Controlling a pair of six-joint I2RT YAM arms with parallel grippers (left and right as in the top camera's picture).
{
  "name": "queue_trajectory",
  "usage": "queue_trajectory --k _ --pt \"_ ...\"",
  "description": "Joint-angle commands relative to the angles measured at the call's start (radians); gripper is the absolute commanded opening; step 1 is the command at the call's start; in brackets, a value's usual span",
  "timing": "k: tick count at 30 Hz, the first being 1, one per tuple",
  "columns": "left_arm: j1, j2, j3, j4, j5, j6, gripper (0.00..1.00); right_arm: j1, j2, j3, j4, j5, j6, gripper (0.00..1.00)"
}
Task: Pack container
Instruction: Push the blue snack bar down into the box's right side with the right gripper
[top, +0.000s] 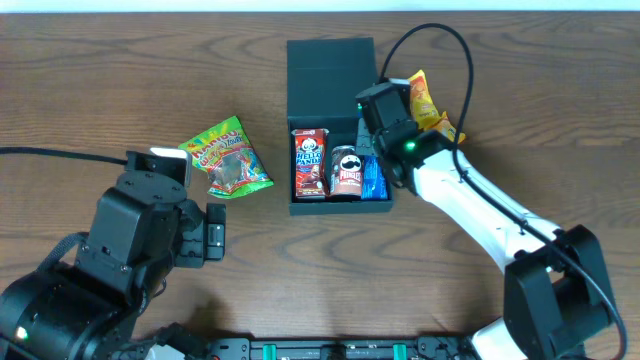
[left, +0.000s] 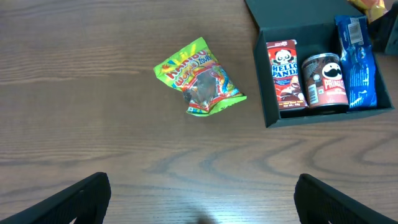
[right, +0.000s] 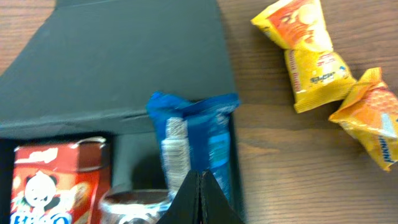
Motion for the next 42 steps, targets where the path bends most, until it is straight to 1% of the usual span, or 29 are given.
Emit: queue_trajectory --k 1,5,9,14,18,24,31,34,38,42 --pt "0.007 -0.004 0.000 -0.003 -0.004 0.021 0.95 -0.023 0.000 0.006 0.000 -0.002 -0.014 0.02" --pt "0.007 -0.004 0.000 -0.003 -0.004 0.022 0.95 -0.036 0.019 0.006 0.008 -0.072 -0.014 0.02" --pt "0.007 -0.004 0.000 -0.003 -0.004 0.021 0.95 -0.035 0.079 0.006 0.032 -0.114 -0.010 0.02" --pt "0.007 -0.004 0.000 -0.003 -0.004 0.021 0.95 -0.035 0.129 0.006 0.031 -0.108 -0.011 0.02" --pt "0.007 -0.004 0.000 -0.003 -0.004 0.021 0.95 -0.035 0.087 0.008 0.030 -0.078 -0.015 0.01" --pt "0.007 -0.004 0.000 -0.003 -0.004 0.022 0.95 -0.035 -0.049 0.008 0.000 -0.080 -0.014 0.02" --pt "0.007 -0.004 0.000 -0.003 -0.004 0.021 0.95 -0.019 -0.127 0.008 -0.067 -0.135 -0.032 0.02" --pt "0.007 -0.004 0.000 -0.003 -0.004 0.022 0.95 -0.007 -0.132 0.008 -0.100 -0.176 -0.116 0.02" --pt "0.007 -0.004 0.000 -0.003 -0.004 0.021 0.95 -0.001 -0.104 0.008 -0.119 -0.178 -0.119 0.02" --pt "0.007 -0.004 0.000 -0.003 -0.004 0.021 0.95 0.002 -0.054 0.008 -0.053 -0.216 -0.116 0.01"
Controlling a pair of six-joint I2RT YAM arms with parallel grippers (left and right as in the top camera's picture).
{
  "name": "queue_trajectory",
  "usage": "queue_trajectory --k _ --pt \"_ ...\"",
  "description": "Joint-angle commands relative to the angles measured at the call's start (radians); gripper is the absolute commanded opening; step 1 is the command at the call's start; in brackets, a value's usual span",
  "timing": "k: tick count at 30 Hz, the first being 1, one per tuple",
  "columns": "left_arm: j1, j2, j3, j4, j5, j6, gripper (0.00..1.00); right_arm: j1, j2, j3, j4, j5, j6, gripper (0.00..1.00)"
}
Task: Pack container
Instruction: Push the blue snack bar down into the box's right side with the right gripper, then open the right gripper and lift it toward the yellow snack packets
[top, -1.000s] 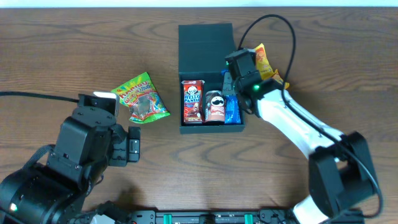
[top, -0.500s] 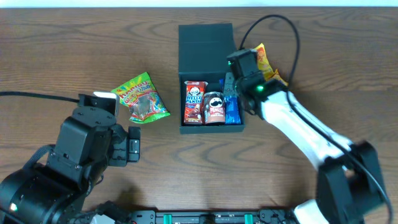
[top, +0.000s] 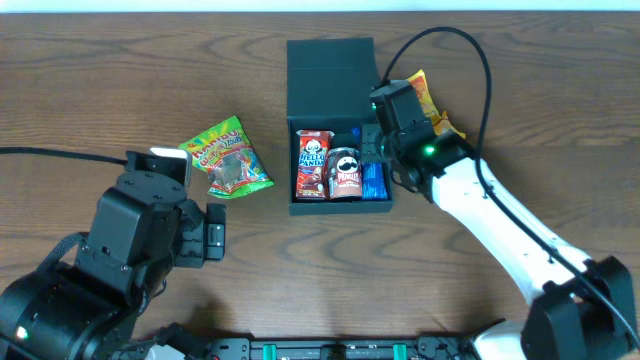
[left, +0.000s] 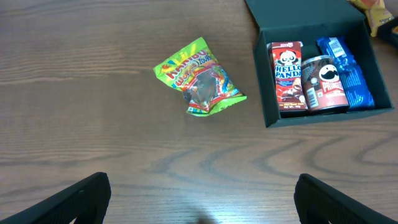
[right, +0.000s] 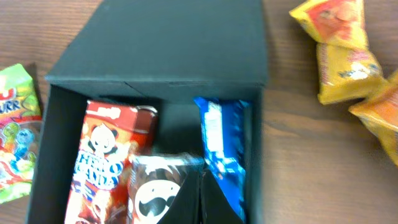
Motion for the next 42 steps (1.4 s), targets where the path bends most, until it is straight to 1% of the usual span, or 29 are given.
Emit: queue_trajectory --k 1,4,10,12,19,27,36,39,42 --pt "0.007 -0.004 0.000 -0.003 -0.004 0.022 0.95 0.009 0.053 0.007 0.033 -0.050 -0.003 0.02" --pt "0.007 -0.004 0.000 -0.003 -0.004 0.022 0.95 0.010 0.087 0.007 0.047 -0.051 0.051 0.01" --pt "0.007 -0.004 0.000 -0.003 -0.004 0.021 0.95 0.010 0.155 0.007 0.122 -0.084 0.078 0.01" --pt "0.007 -0.004 0.000 -0.003 -0.004 0.022 0.95 0.010 0.176 0.007 0.124 -0.088 0.116 0.02" --pt "0.007 -0.004 0.000 -0.003 -0.004 0.022 0.95 0.014 0.204 0.007 0.124 -0.134 0.149 0.02" --pt "0.007 -0.004 0.000 -0.003 -0.004 0.021 0.95 0.067 0.220 0.007 0.124 -0.126 0.147 0.02" --pt "0.007 -0.004 0.000 -0.003 -0.004 0.021 0.95 0.073 0.216 0.007 0.077 -0.126 0.148 0.02" --pt "0.007 -0.004 0.000 -0.003 -0.004 0.022 0.95 0.068 0.213 0.010 0.093 -0.121 0.148 0.01" --pt "0.007 -0.004 0.000 -0.003 -0.004 0.022 0.95 0.067 0.213 0.010 0.149 -0.080 0.147 0.02"
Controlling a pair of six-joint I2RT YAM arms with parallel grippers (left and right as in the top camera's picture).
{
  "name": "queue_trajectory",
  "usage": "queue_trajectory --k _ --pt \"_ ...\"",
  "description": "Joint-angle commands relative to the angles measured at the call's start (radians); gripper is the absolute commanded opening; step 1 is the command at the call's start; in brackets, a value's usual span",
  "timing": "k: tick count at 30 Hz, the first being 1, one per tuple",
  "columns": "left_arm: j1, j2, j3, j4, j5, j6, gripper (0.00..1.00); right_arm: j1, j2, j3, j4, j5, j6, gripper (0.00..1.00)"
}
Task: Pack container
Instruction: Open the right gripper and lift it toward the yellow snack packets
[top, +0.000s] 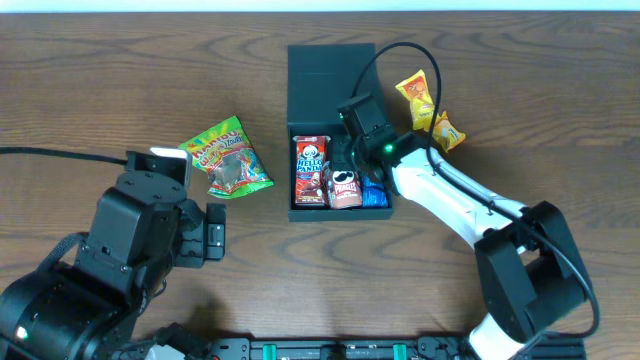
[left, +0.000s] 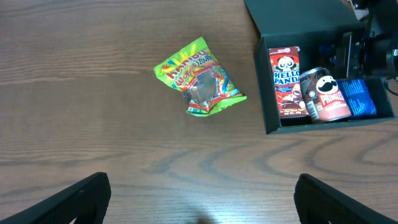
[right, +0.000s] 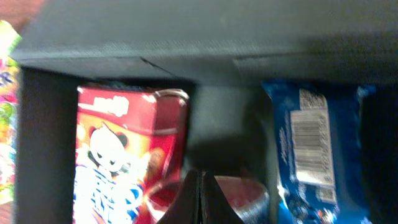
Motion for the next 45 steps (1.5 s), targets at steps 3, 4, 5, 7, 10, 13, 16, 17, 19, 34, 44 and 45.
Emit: queue_trajectory --k 3,4,5,7,10,13,16,17,19,34,44,45 --pt "0.007 -0.004 0.000 -0.003 -0.004 0.021 0.95 0.005 0.010 0.009 0.080 0.056 0.002 0.02" --pt "0.007 -0.004 0.000 -0.003 -0.004 0.021 0.95 0.005 0.011 0.009 0.088 0.056 -0.001 0.01" --pt "0.007 -0.004 0.000 -0.003 -0.004 0.021 0.95 0.005 0.013 0.009 0.091 0.057 -0.001 0.01" --pt "0.007 -0.004 0.000 -0.003 -0.004 0.021 0.95 0.006 0.019 0.009 0.087 0.064 -0.001 0.02" --pt "0.007 -0.004 0.000 -0.003 -0.004 0.021 0.95 0.006 0.029 0.009 0.059 0.064 0.000 0.02" --pt "0.007 -0.004 0.000 -0.003 -0.004 0.021 0.95 0.006 0.030 0.009 0.013 0.063 0.000 0.02" --pt "0.007 -0.004 0.000 -0.003 -0.004 0.021 0.95 0.006 0.030 0.009 -0.022 0.025 0.000 0.02" --pt "0.007 -0.004 0.000 -0.003 -0.004 0.021 0.95 0.006 0.030 0.009 -0.030 0.008 0.000 0.02" --pt "0.007 -0.004 0.000 -0.003 -0.004 0.021 0.95 0.006 0.030 0.009 -0.042 -0.006 0.000 0.02" --pt "0.007 -0.004 0.000 -0.003 -0.004 0.021 0.95 -0.035 0.025 0.261 -0.275 0.042 -0.139 0.02" --pt "0.007 -0.004 0.000 -0.003 -0.004 0.021 0.95 -0.198 0.025 0.666 -0.780 0.074 -0.440 0.29" --pt "0.007 -0.004 0.000 -0.003 -0.004 0.021 0.95 -0.227 0.025 0.690 -0.809 0.083 -0.439 0.29"
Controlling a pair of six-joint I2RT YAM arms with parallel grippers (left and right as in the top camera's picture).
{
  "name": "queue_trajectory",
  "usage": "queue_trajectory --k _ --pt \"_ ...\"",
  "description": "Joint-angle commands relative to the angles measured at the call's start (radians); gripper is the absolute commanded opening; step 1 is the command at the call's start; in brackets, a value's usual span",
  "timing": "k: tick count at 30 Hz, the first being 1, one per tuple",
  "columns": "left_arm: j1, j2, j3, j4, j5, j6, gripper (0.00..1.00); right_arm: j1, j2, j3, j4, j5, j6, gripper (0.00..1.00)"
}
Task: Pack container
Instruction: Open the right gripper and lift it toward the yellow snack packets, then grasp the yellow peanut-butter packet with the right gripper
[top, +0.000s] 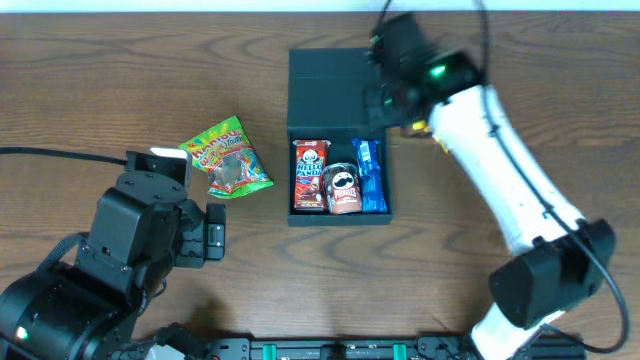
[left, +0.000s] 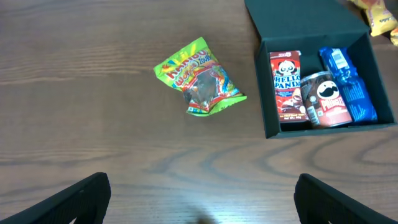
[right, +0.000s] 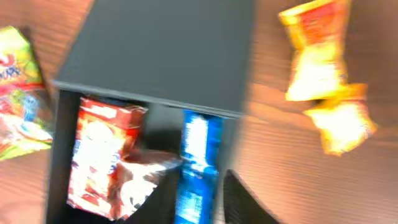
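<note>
The black box (top: 339, 216) stands open, its lid (top: 330, 85) folded back. Inside lie a red Hello Panda carton (top: 311, 176), a Pringles can (top: 343, 191) and a blue packet (top: 369, 176). My right gripper (right: 203, 202) is blurred; it hovers open and empty above the box's right side, over the blue packet (right: 195, 160). Two yellow snack packets (right: 318, 59) lie on the table right of the lid. A green gummy bag (left: 200, 78) lies left of the box. My left gripper (left: 202, 208) is open, well short of the bag.
The wooden table (top: 120, 80) carries only these things. My right arm (top: 500, 160) reaches across the right side from the front edge and covers most of the yellow packets in the overhead view. The left arm's bulk (top: 130, 260) fills the front left.
My right gripper was shut and low in the box behind the Pringles can. Now it is raised over the box's right side, with its fingers apart. The left arm has not moved.
My right gripper was shut just over the blue packet at the box's right wall. Then it hung shut over the can and packet, then sat deep between the carton and the packet. Now it is raised and open. All three snacks remain inside, and the left arm stayed still.
</note>
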Motion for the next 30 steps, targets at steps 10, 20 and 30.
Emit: queue_trajectory --k 10,20,30 --pt "0.007 -0.004 0.000 -0.002 -0.004 0.022 0.95 -0.316 -0.001 0.049 -0.121 -0.117 -0.502 0.94" --pt "0.007 -0.004 0.000 -0.002 -0.004 0.021 0.95 -0.372 0.000 -0.105 -0.030 -0.131 -0.769 0.94" --pt "0.007 -0.004 0.000 -0.002 -0.004 0.021 0.95 -0.376 0.001 -0.341 0.283 -0.073 -0.990 0.96"
